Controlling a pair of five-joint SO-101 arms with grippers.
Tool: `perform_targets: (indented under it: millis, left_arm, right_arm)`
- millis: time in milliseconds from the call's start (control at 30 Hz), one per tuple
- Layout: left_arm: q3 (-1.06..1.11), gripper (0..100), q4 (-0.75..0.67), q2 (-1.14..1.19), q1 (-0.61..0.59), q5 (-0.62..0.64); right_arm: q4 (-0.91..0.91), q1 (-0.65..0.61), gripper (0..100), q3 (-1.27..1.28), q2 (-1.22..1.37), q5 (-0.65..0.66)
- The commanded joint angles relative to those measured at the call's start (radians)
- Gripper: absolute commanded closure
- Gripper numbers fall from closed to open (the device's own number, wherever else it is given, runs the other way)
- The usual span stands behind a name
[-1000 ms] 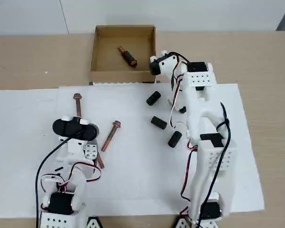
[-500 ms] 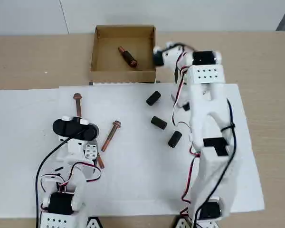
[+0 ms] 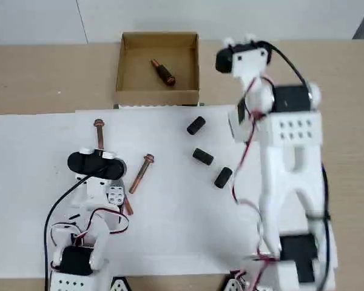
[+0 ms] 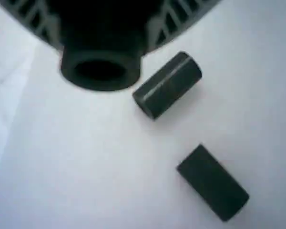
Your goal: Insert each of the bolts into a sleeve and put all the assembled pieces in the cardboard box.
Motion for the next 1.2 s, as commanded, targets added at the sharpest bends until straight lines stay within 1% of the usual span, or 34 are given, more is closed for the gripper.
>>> perform_targets:
  millis: [0,67,133,300,400,467,633,733,933,1033,1167]
  left_arm:
    - [-0.102,99,0.08,-0.006,-0.003,-0.009]
    - [-0.139,99,0.098,-0.005,-0.003,-0.011]
    - [-0.174,99,0.106,-0.003,-0.003,-0.038]
    - [-0.277,99,0.212,-0.003,-0.003,-0.114]
    - [-0.325,99,0.256,0.012,-0.003,-0.153]
    - [-0.36,99,0.261,0.066,-0.003,-0.16]
    - [-0.573,99,0.264,0.339,0.0,-0.155]
    - [-0.754,99,0.27,0.539,0.0,-0.115]
    - [-1.055,99,0.358,0.885,0.006,-0.084]
    - [-1.145,99,0.414,1.034,0.006,-0.084]
    - [-1.213,99,0.489,1.223,0.006,-0.086]
  right_arm:
    - [0.001,0.001,99.5,0.15,-0.205,-0.04]
    - [-0.001,0.004,99.5,0.227,-0.269,-0.061]
    - [-0.001,0.007,99.5,0.285,-0.318,-0.084]
    - [-0.001,0.007,99.4,0.374,-0.415,-0.143]
    - [-0.01,0.007,99.2,0.42,-0.456,-0.147]
    - [-0.024,0.007,99.2,0.456,-0.479,-0.146]
    - [-0.038,0.008,99.1,0.555,-0.533,-0.143]
    - [-0.045,0.008,99.1,0.6,-0.559,-0.141]
    - [-0.096,0.015,99.1,0.677,-0.624,-0.143]
    - [-0.119,0.068,99.2,0.695,-0.641,-0.141]
    - [-0.13,0.14,99.1,0.701,-0.641,-0.14]
